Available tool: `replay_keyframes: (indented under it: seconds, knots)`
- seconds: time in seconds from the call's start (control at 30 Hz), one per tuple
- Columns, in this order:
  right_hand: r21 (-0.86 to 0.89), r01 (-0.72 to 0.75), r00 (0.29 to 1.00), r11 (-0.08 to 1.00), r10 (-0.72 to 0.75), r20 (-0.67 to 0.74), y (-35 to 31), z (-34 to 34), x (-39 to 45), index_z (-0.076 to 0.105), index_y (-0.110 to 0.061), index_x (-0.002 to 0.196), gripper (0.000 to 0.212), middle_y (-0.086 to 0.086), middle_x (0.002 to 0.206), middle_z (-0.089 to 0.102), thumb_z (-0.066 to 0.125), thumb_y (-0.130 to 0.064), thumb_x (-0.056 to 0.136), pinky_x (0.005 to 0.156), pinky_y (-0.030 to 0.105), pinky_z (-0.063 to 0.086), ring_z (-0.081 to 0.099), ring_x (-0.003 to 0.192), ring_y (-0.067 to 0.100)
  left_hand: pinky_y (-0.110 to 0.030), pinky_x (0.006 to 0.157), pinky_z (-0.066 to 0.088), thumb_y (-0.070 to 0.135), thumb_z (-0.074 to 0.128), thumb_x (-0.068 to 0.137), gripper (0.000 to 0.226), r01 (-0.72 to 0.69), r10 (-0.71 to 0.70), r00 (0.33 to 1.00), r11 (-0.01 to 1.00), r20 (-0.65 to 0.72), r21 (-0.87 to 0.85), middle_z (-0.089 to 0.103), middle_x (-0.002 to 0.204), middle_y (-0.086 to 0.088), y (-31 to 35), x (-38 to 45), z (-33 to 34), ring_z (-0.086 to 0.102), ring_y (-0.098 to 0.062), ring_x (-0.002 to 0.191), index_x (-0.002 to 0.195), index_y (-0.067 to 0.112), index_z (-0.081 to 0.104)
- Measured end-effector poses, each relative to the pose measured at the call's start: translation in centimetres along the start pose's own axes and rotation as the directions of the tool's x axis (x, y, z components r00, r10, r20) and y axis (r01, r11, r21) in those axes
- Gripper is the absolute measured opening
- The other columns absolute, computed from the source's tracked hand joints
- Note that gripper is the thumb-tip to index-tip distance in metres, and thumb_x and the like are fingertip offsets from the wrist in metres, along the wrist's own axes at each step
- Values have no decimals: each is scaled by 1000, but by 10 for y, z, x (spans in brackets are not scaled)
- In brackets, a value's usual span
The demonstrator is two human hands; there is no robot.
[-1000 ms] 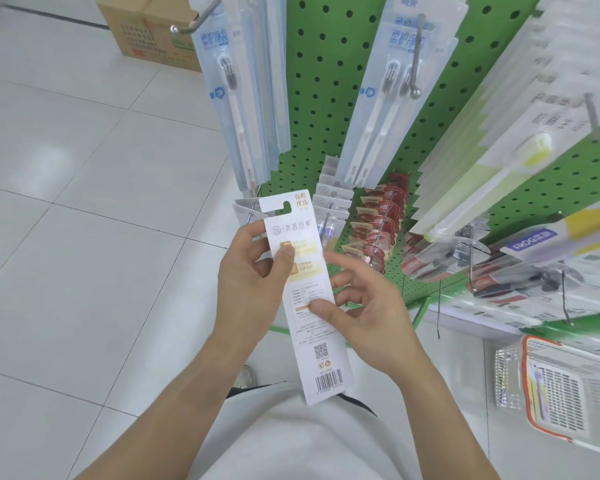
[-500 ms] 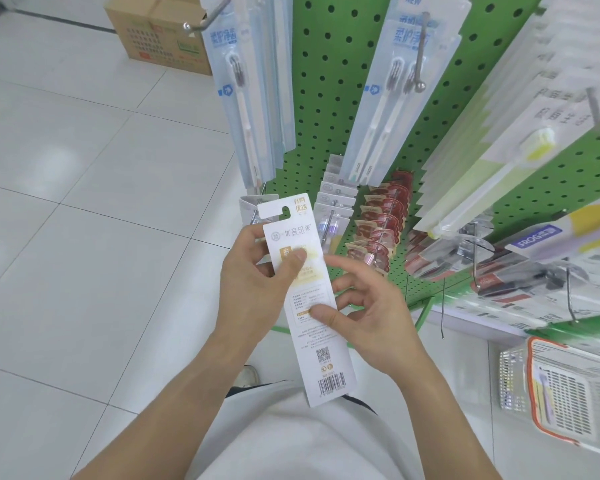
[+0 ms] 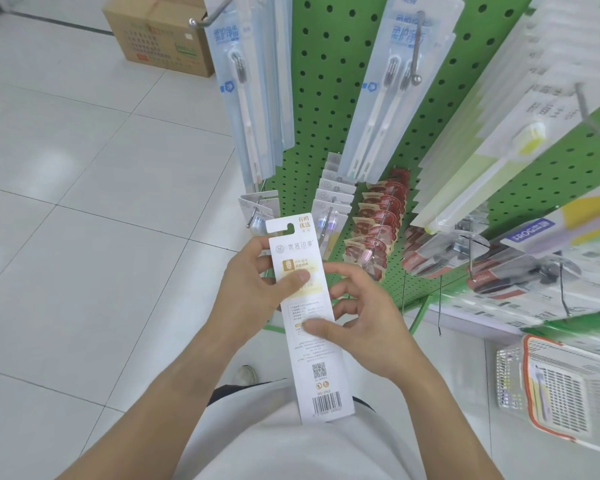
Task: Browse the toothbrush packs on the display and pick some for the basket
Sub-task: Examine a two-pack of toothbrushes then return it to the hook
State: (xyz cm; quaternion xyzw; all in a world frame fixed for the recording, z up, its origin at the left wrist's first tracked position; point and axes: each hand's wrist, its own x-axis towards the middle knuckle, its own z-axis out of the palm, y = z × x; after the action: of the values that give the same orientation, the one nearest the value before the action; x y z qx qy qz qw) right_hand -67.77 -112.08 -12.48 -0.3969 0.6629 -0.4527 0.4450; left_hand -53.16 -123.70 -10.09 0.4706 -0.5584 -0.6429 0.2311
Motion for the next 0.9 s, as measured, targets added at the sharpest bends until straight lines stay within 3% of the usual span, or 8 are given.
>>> replay_keyframes:
  seconds: [0.17, 0.23, 0.37, 0.47, 0.6, 0.7, 0.77, 0.9]
  knots:
    - [63, -16, 998, 998, 20, -55, 5, 4, 1, 58, -37, 121, 31, -2, 88, 70, 67, -19, 98, 63, 54, 60, 74, 78, 30, -23, 51, 54, 4, 79, 84, 54, -2, -2, 996, 998, 85, 55, 78, 99, 8, -4, -6, -1, 76, -18, 73, 126, 24, 51]
    - [45, -16, 999, 999, 19, -51, 5, 4, 3, 57, -38, 120, 33, -2, 89, 71, 72, -23, 94, 64, 52, 59, 74, 76, 32, -23, 53, 55, 4, 78, 85, 57, -18, 11, 995, 997, 99, 76, 77, 102, 7, -7, -9, -2, 76, -17, 77, 128, 28, 49]
    - [-14, -27, 1000, 1000, 27, 3, 3, 4, 3, 54, -36, 126, 56, -6, 93, 70, 84, -16, 82, 59, 27, 52, 70, 67, 19, -23, 53, 54, 2, 77, 85, 62, 5, -12, 995, 997, 96, 71, 77, 100, 11, -11, -13, -4, 76, -15, 79, 127, 35, 45]
    - [-33, -29, 998, 999, 31, 49, 2, 3, 2, 51, -41, 130, 74, -7, 97, 69, 91, -16, 73, 59, 23, 50, 71, 74, 16, -23, 52, 54, 1, 77, 85, 63, 4, -8, 997, 999, 79, 47, 78, 97, 11, -11, -16, -4, 76, -17, 76, 128, 35, 45]
    - [-32, -64, 984, 997, 68, 165, 7, 2, -3, 44, -51, 139, 94, -6, 102, 70, 95, -18, 68, 68, 27, 55, 73, 85, 19, -21, 48, 52, -1, 77, 84, 57, -21, 21, 999, 1000, -39, -15, 78, 91, 9, -8, -15, -6, 75, -16, 69, 124, 28, 50]
    - [-18, -88, 981, 996, 89, 175, 9, 3, -4, 49, -49, 135, 86, -5, 102, 72, 94, -17, 69, 72, 34, 56, 74, 85, 25, -22, 48, 52, 0, 78, 83, 56, -50, 45, 994, 998, -102, -43, 78, 93, 7, -6, -14, -6, 75, -15, 68, 123, 30, 52]
    - [-5, -97, 978, 995, 97, 185, 9, 1, -3, 53, -43, 134, 78, -2, 104, 75, 91, -13, 73, 76, 47, 61, 75, 86, 29, -25, 50, 54, 1, 78, 84, 54, -69, 59, 987, 995, -146, -65, 78, 95, 4, -5, -13, -8, 76, -17, 72, 120, 31, 52]
    - [64, -101, 957, 993, 79, 278, 7, -3, -3, 56, -29, 137, 53, 4, 112, 77, 73, -7, 92, 86, 59, 58, 74, 98, 37, -35, 54, 59, 3, 77, 85, 51, -97, 84, 981, 993, -177, -71, 79, 95, 1, 4, -10, -12, 77, -22, 77, 122, 27, 51]
